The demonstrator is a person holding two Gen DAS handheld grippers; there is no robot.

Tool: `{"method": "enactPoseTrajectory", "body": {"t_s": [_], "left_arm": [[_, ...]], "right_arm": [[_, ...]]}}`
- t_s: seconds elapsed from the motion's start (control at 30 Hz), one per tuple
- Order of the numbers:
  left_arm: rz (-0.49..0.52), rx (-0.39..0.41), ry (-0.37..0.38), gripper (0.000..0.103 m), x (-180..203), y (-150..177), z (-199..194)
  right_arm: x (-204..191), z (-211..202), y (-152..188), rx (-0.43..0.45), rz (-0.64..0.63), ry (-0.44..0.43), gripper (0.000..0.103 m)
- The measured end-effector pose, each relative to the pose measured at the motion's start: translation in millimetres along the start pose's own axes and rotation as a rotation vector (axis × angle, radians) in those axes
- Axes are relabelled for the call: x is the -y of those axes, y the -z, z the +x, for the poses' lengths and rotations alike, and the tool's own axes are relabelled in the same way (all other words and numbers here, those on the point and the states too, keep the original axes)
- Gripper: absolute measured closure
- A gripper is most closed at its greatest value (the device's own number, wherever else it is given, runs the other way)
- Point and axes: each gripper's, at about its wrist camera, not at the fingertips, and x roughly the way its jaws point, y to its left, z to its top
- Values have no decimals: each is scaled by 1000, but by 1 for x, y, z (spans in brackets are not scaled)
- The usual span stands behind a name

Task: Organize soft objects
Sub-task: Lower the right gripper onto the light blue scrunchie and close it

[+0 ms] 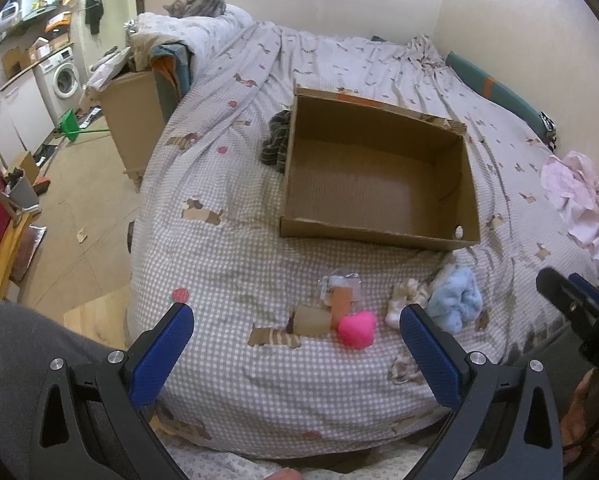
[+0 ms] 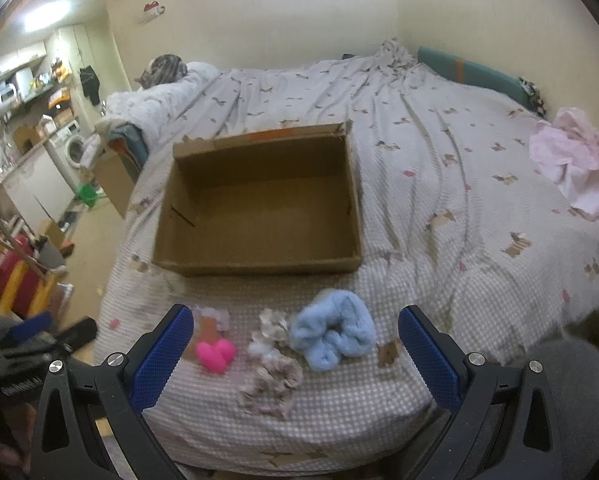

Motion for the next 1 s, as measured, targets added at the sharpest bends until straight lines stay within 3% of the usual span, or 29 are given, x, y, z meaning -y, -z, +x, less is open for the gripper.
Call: {"method": "enactPoseTrajectory", "body": {"t_s": [0.2, 0.43, 0.6, 0.73, 1.0], "left_arm": [[21, -20, -15, 0, 3, -28, 8], [21, -169, -19, 0, -4, -52, 52], [6, -239, -10, 0, -6, -57, 80], [4, -305, -8, 0, -7, -50, 102], [-25, -297, 38, 0, -3, -38, 118]], "right_arm": [[7, 13, -27, -45, 35, -25, 0], [33, 56, -37, -197, 143, -56, 0], [49, 97, -29, -340, 189, -20, 0], [57, 114, -22, -362, 208, 6, 0], [82, 149, -7, -440, 289, -46, 0]]}}
